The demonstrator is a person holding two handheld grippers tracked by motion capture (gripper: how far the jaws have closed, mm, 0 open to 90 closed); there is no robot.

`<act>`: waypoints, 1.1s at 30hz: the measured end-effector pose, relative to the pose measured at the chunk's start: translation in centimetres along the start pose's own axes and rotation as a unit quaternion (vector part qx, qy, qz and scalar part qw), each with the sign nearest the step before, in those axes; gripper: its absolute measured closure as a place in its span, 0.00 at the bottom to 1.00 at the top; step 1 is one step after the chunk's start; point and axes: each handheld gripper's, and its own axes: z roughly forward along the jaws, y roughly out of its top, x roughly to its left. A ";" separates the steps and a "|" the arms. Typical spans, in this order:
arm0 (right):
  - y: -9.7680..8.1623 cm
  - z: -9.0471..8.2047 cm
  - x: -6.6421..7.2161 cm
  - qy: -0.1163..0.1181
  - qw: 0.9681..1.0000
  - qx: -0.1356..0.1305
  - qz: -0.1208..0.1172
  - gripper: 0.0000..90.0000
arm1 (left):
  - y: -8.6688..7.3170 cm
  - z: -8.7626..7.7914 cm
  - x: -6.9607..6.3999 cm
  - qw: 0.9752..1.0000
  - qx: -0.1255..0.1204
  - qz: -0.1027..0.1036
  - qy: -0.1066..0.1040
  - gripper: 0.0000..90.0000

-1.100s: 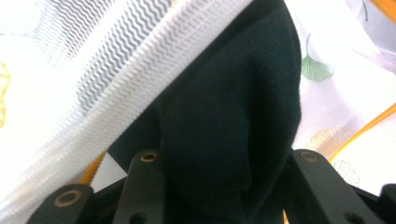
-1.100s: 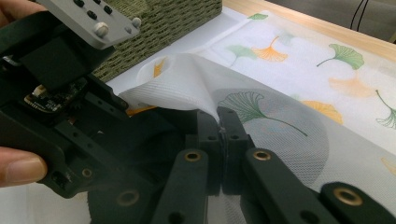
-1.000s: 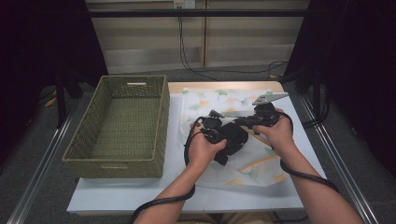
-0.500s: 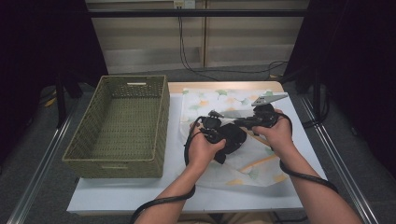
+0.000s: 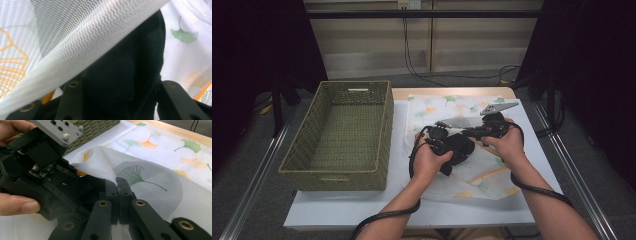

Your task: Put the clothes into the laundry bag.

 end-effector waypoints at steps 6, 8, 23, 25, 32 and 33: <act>-0.1 0.1 -0.1 0.001 1.000 -0.001 -0.001 1.00 | 0.0 -0.7 -0.3 0.999 0.015 0.027 0.010 0.48; -0.1 0.1 -0.1 -0.001 1.000 -0.001 0.001 1.00 | 0.0 -1.0 -0.4 0.999 0.016 0.037 0.010 0.40; -0.1 0.2 0.0 -0.002 1.000 0.005 0.002 1.00 | -0.7 -2.3 0.0 0.996 0.038 0.075 0.018 0.21; -0.1 0.3 0.0 -0.001 1.000 0.004 -0.001 1.00 | -0.9 -2.4 0.0 0.996 0.046 0.076 0.014 0.21; -0.3 0.4 -0.1 0.000 1.000 0.006 0.005 1.00 | -1.2 -2.6 0.0 0.995 0.056 0.077 0.017 0.22; -0.3 0.5 -0.1 0.001 1.000 0.006 0.002 1.00 | -1.3 -2.6 0.0 0.995 0.062 0.079 0.017 0.23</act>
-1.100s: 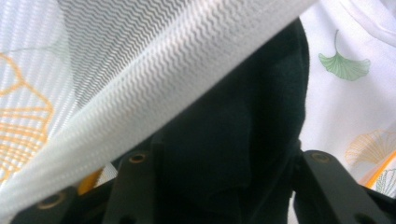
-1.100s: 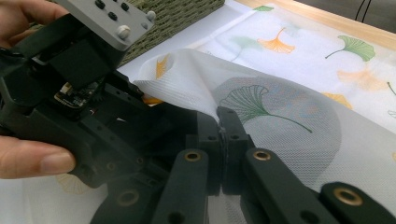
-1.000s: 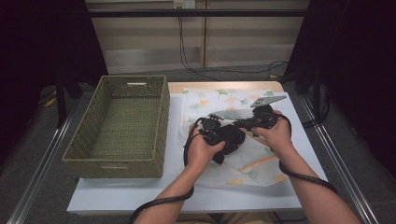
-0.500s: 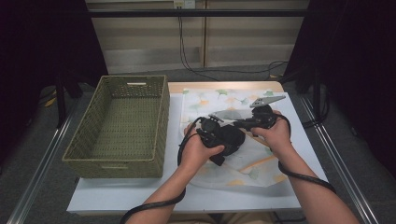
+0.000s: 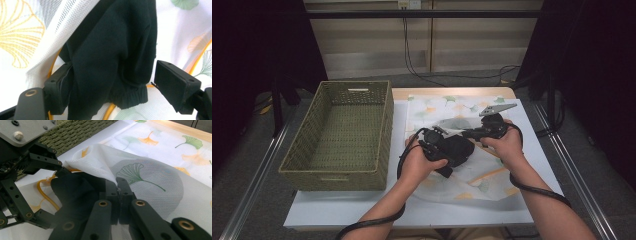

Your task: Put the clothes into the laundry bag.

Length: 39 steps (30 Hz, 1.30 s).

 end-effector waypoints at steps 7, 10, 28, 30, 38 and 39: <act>0.0 0.0 0.0 -0.001 1.000 0.000 0.003 1.00 | -0.2 0.3 -0.1 1.000 0.020 -0.009 -0.003 0.45; 0.0 0.0 0.0 0.001 1.000 -0.001 0.001 1.00 | -0.1 0.4 -0.2 1.000 0.022 -0.021 -0.004 0.61; 0.2 0.1 0.2 0.004 1.000 -0.003 0.002 1.00 | 0.9 2.1 -0.5 0.997 -0.022 -0.065 -0.035 0.87; 0.2 0.1 0.2 0.006 1.000 -0.004 0.001 1.00 | 1.1 2.2 -0.6 0.997 -0.024 -0.064 -0.032 0.88; 0.0 0.0 0.1 0.006 1.000 -0.003 0.002 1.00 | 1.5 2.5 -0.4 0.997 -0.039 -0.069 -0.023 0.88; 0.0 0.0 0.1 0.006 1.000 -0.003 0.002 1.00 | 1.5 2.6 -0.4 0.997 -0.042 -0.068 -0.019 0.88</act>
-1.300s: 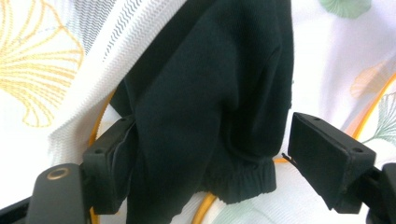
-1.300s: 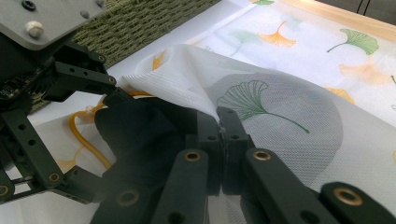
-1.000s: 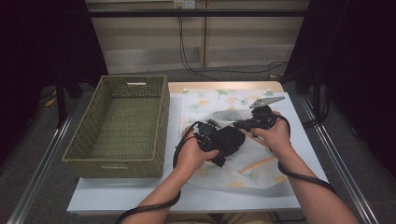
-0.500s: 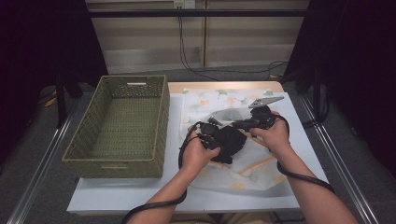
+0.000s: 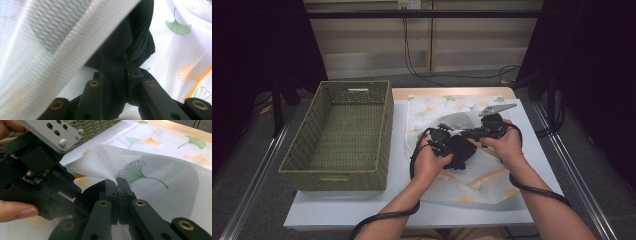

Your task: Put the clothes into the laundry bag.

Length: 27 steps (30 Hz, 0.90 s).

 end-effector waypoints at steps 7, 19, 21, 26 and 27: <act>0.0 0.0 0.0 0.000 1.000 -0.001 -0.001 1.00 | 0.2 0.2 0.1 1.000 -0.015 -0.008 0.012 0.88; 0.0 0.0 0.2 0.001 1.000 -0.001 -0.002 1.00 | 0.5 0.4 0.7 0.999 -0.045 -0.003 0.032 0.88; 0.0 0.0 0.2 0.002 1.000 -0.001 -0.001 1.00 | 0.5 0.4 0.8 0.999 -0.043 0.002 0.032 0.87; 0.0 0.1 0.2 0.000 1.000 0.003 -0.003 1.00 | 0.4 0.2 0.7 0.999 -0.033 0.010 0.028 0.78; 0.0 0.2 0.2 0.001 1.000 0.002 -0.003 1.00 | 0.4 0.1 0.7 0.999 -0.031 0.012 0.029 0.75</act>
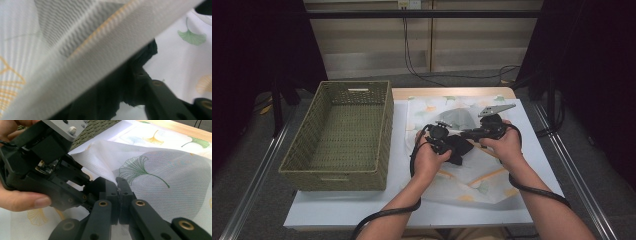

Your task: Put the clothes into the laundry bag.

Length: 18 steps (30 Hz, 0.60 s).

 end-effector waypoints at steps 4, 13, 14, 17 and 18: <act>0.0 0.0 0.0 0.002 1.000 -0.001 0.000 1.00 | 0.0 -0.5 -0.1 1.000 0.013 -0.001 -0.003 0.66; 0.1 0.0 -0.1 -0.001 1.000 0.000 -0.001 1.00 | -0.3 -1.5 0.4 0.999 0.047 0.008 -0.010 0.52; 0.0 0.0 0.0 -0.003 1.000 0.000 0.002 1.00 | -0.3 -1.6 0.4 0.999 0.048 0.009 -0.010 0.52; 0.0 0.0 0.0 0.000 1.000 0.002 0.001 1.00 | -0.3 -1.9 0.3 0.999 0.046 0.003 -0.005 0.50; 0.0 0.0 -0.1 0.000 1.000 0.002 0.000 1.00 | -0.3 -2.1 0.4 0.998 0.055 0.007 -0.007 0.49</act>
